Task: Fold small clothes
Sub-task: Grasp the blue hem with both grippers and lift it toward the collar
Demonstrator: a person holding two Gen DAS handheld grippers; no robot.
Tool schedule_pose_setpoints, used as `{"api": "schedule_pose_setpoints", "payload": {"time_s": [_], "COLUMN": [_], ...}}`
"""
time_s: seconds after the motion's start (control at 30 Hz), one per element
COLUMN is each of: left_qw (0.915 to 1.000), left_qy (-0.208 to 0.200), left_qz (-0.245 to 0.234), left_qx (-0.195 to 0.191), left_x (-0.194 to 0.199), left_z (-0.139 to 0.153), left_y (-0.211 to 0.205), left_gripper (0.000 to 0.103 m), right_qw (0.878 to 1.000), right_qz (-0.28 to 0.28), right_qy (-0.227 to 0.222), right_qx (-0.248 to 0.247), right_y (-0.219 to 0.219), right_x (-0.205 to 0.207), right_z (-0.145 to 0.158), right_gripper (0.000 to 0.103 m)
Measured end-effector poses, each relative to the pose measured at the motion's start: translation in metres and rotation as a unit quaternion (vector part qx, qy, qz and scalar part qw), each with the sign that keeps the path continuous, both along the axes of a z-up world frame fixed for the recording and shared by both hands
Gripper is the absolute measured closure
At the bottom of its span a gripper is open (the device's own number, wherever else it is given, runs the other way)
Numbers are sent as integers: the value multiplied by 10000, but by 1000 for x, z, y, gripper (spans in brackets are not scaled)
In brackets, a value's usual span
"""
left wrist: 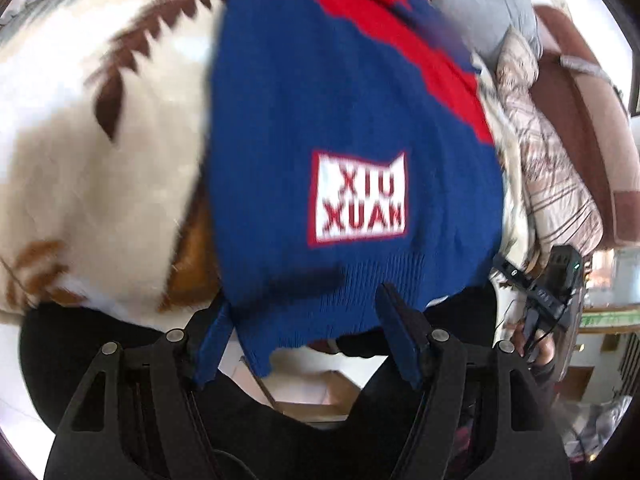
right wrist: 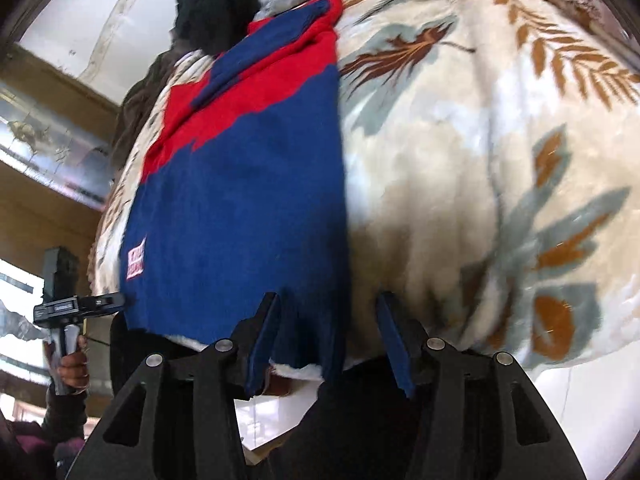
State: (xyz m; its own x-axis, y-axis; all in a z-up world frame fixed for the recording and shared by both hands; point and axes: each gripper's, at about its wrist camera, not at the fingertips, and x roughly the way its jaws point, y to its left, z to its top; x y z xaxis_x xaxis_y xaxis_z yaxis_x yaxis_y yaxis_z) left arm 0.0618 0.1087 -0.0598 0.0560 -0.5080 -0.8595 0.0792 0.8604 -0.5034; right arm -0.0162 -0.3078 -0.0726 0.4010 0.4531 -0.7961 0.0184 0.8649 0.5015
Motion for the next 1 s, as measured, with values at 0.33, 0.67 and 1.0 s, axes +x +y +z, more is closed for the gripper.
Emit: {"api": "schedule_pose_setpoints", "payload": {"time_s": [0.33, 0.67, 1.0], "left_qw": [9997, 9952, 9841], "left_qy": [-133, 189, -508], "left_qz": [134, 282, 434], "left_qx": [-174, -921, -1647], "left_x": [-6, -7, 6], "left_z": [1, -1, 50], "left_y": [-14, 0, 8], "left_gripper": [23, 93, 93], "right_qw": [9970, 9914, 9805], "right_qz": [637, 767, 532], "right_qy": [-95, -646, -1131], "right_qx": [436, 846, 1517], "right_y": [24, 32, 24], "right_x": [1, -4, 1], "right_z": [-9, 11, 42], "right_gripper": [74, 98, 98]}}
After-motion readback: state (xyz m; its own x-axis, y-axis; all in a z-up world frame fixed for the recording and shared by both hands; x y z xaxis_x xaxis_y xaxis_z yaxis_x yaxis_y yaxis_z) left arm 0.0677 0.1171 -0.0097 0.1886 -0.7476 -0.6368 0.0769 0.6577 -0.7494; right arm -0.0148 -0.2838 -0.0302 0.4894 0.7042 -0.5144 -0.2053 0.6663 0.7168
